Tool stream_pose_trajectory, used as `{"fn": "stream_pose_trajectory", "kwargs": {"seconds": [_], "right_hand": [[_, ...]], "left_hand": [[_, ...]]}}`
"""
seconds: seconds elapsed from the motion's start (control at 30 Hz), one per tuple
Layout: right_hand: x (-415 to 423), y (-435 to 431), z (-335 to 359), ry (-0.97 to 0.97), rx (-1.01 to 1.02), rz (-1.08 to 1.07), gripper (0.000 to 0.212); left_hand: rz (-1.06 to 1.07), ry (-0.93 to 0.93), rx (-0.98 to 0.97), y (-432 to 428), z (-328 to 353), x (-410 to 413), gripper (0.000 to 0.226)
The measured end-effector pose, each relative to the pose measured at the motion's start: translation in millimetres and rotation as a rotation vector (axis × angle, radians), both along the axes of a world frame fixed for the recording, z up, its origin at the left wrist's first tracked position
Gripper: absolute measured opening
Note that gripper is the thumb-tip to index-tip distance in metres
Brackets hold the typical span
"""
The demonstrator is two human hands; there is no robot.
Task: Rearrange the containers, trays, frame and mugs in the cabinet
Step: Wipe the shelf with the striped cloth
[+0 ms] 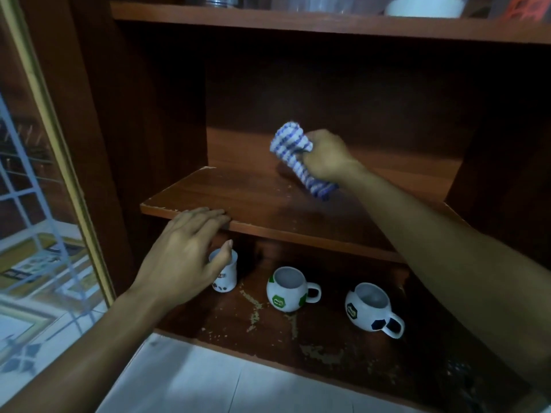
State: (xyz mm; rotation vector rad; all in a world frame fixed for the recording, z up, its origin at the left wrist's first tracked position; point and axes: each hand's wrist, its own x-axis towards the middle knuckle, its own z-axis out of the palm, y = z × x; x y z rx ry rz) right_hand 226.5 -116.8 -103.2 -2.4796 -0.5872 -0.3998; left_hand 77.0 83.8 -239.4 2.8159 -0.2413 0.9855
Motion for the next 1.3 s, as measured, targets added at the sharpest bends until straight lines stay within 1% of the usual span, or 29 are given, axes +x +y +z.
{"fn": "stream_pose_trajectory", "kwargs": {"seconds": [0.07, 0.17, 0.23, 0.27, 0.33, 0.4, 0.43, 0.5, 0.57, 0.63, 0.7, 0.73, 0.77, 0.83, 0.87, 0.93, 1.0, 1.07, 1.1, 1.2, 1.3], "right_hand": [[5, 3, -10, 0.021, -0.179, -0.025, 0.018], [-7, 11, -30, 0.04, -0.284, 0.069, 0.016], [-22, 19, -37, 0.02, -0.263, 0.183, 0.019], [-30, 24, -38, 0.051, -0.227, 0.259, 0.019], [-43, 33, -36, 0.15, -0.145, 0.411, 0.013], [-46, 41, -28, 0.142, -0.077, 0.464, 0.012], [-44, 44, -23, 0.081, -0.062, 0.457, 0.014], [-36, 45, -11, -0.098, -0.101, 0.383, 0.017], [-18, 41, -2, -0.187, -0.169, 0.26, 0.015], [8, 37, -1, -0.187, -0.235, 0.126, 0.015], [29, 34, -6, -0.159, -0.328, -0.005, 0.029], [36, 32, -9, -0.129, -0.368, -0.037, 0.032], [39, 32, -13, -0.086, -0.397, -0.049, 0.03], [39, 34, -25, -0.023, -0.449, -0.04, 0.022], [38, 38, -32, -0.028, -0.464, -0.014, 0.02], [33, 52, -42, -0.068, -0.481, 0.116, 0.018], [20, 64, -43, -0.082, -0.466, 0.262, 0.01], [9, 70, -36, -0.087, -0.417, 0.35, 0.018], [7, 71, -31, -0.1, -0.4, 0.365, 0.018], [22, 71, -18, -0.159, -0.377, 0.302, 0.017], [45, 70, -13, -0.12, -0.378, 0.159, 0.014]], "left_hand": [[-0.003, -0.006, 0.002, -1, -1, -1, 0.052], [0.002, -0.025, -0.012, 1, -2, -5, 0.052], [0.011, -0.041, -0.024, 6, -4, -7, 0.052], [0.018, -0.045, -0.029, 9, -6, -8, 0.052], [0.043, -0.046, -0.038, 14, -9, -9, 0.055], [0.074, -0.043, -0.039, 19, -11, -10, 0.057], [0.084, -0.042, -0.033, 21, -11, -9, 0.058], [0.091, -0.034, -0.026, 25, -11, -10, 0.059], [0.086, -0.029, -0.014, 27, -11, -11, 0.06], [0.082, -0.023, 0.0, 27, -11, -11, 0.06], [0.077, -0.018, -0.014, 26, -12, -11, 0.06], [0.076, -0.022, -0.03, 25, -12, -11, 0.061], [0.077, -0.03, -0.05, 24, -11, -11, 0.061], [0.076, -0.05, -0.078, 21, -10, -11, 0.062], [0.07, -0.058, -0.082, 19, -9, -10, 0.063], [0.053, -0.068, -0.077, 16, -8, -4, 0.063], [0.046, -0.062, -0.066, 15, -10, 4, 0.064], [0.048, -0.054, -0.074, 15, -13, 9, 0.066], [0.046, -0.055, -0.077, 16, -15, 11, 0.066], [0.036, -0.062, -0.069, 15, -19, 13, 0.066], [0.027, -0.076, -0.065, 17, -20, 13, 0.065]]}}
